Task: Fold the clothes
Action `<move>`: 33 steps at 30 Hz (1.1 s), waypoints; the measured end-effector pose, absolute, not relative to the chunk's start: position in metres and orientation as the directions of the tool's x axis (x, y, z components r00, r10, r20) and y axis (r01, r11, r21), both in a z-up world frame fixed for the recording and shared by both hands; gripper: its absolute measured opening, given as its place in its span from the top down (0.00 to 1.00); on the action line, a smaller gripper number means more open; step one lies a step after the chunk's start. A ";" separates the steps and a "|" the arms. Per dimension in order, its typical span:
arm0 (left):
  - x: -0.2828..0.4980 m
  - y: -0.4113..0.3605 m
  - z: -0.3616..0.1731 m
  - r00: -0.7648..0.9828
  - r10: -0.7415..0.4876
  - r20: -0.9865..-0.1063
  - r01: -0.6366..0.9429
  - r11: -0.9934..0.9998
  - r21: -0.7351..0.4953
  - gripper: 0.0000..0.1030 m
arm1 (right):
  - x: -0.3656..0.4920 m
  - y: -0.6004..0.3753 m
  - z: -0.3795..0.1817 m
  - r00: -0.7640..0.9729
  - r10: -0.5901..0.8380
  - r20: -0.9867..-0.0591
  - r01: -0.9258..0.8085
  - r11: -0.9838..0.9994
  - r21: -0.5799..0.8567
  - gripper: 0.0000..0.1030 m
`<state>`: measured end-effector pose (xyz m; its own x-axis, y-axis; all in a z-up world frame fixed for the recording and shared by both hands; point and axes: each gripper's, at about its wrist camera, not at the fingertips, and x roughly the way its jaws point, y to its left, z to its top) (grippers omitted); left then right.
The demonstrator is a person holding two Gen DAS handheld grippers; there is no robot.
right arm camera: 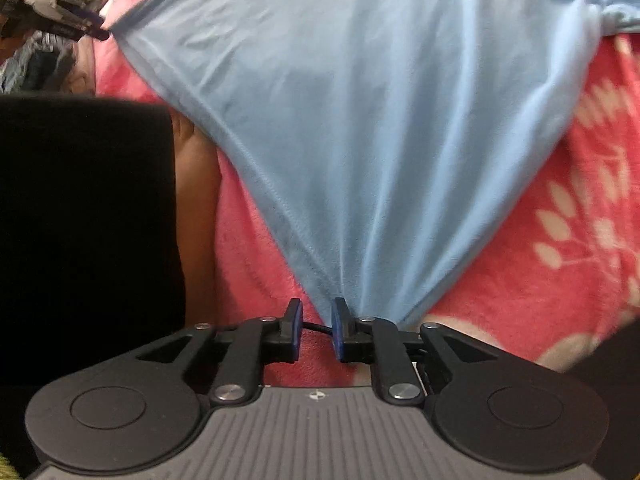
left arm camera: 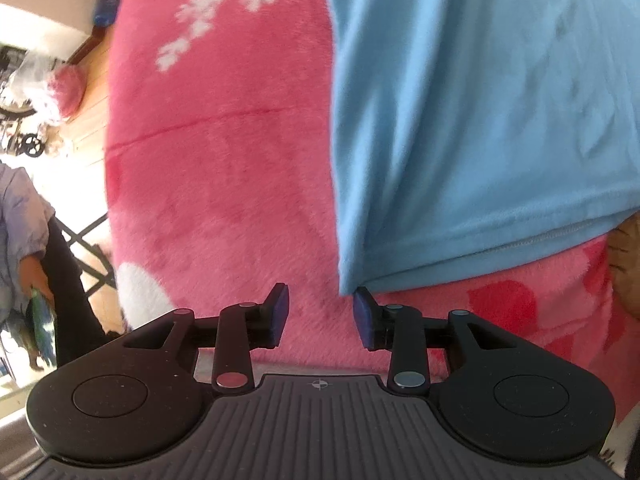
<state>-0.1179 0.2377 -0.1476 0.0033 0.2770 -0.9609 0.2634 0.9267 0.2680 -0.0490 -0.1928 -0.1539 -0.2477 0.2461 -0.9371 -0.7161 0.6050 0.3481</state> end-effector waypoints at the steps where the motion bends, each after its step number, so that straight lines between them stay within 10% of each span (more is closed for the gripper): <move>1: -0.118 0.240 -0.142 0.011 0.267 -0.964 0.246 0.933 0.262 0.66 | -0.047 -0.196 -0.149 -0.230 0.257 -0.939 -0.714 0.611 0.342 0.82; 10: -0.107 0.260 -0.115 0.090 0.209 -0.974 0.123 0.968 0.219 0.65 | -0.050 -0.209 -0.143 -0.157 0.272 -0.949 -0.700 0.647 0.301 0.79; 22: -0.127 0.226 -0.130 0.134 0.169 -0.976 0.409 0.888 0.210 0.65 | -0.083 -0.167 -0.154 -0.032 0.244 -0.969 -0.908 0.398 0.130 0.72; 33: -0.176 0.158 -0.128 0.313 0.091 -0.945 0.721 0.625 0.299 0.66 | -0.087 -0.169 -0.147 0.002 0.239 -0.971 -0.916 0.389 0.094 0.98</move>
